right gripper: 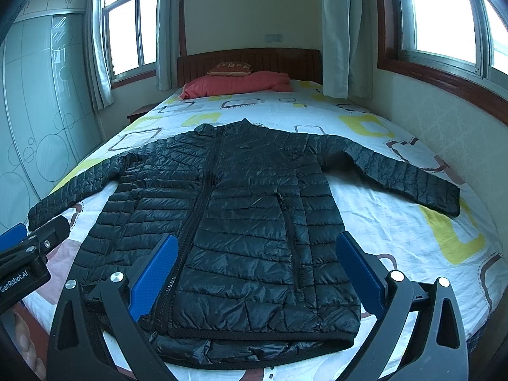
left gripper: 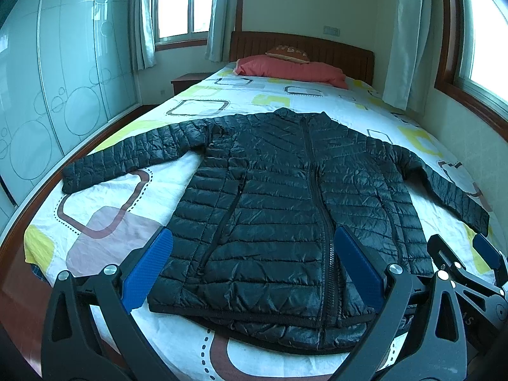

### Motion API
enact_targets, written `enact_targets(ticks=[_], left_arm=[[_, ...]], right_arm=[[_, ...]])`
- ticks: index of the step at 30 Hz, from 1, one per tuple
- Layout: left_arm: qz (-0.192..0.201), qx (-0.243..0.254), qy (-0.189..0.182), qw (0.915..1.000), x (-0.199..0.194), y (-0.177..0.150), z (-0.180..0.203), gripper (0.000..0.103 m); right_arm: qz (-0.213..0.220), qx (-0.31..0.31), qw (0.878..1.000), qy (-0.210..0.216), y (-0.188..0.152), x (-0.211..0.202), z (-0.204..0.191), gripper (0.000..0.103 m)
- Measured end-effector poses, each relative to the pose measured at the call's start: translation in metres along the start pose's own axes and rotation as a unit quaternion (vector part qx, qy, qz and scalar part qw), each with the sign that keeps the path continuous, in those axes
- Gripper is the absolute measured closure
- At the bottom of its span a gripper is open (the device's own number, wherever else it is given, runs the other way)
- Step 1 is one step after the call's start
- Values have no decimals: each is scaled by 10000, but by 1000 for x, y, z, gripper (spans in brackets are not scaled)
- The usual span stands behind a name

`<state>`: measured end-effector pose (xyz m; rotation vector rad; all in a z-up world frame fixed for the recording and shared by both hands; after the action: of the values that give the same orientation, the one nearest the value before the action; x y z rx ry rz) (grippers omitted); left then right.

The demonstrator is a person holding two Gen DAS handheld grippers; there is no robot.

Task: Fold large clothes

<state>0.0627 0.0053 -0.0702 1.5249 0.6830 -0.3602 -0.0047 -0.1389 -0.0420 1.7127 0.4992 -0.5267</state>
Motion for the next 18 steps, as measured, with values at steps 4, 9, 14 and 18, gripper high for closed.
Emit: enact_targets(ticks=[4,9,14,18], left_arm=[[-186,-120,-103,9997,13,-7,-4,2],[-468,-377,-93,9981,40,-9,-17,2],[-851,-864,34,9926,81,-4,-41,2],[-1241,-1469,157,9812,120,-2,-73,2]], right_arm=[[-83,92,9999,49,-8,12,0,4],[-218,385,9989,160,-11,30,17,4],[-321,760,9965,107,-11,54,50,4],[-295,1149,9929,12,-8,71,86,4]])
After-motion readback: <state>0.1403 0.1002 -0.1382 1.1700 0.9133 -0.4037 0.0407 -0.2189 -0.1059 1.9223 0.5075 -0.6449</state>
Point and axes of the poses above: each gripper's, at about its wrist camera, not at the fingertips, and x roughly the way its jaws point, z to its right, y to its top, the point moved 9 cm from there along x, roughly the way its jaws point, and after that the axes turned 11 degrees about y, right-handed, at the moved point
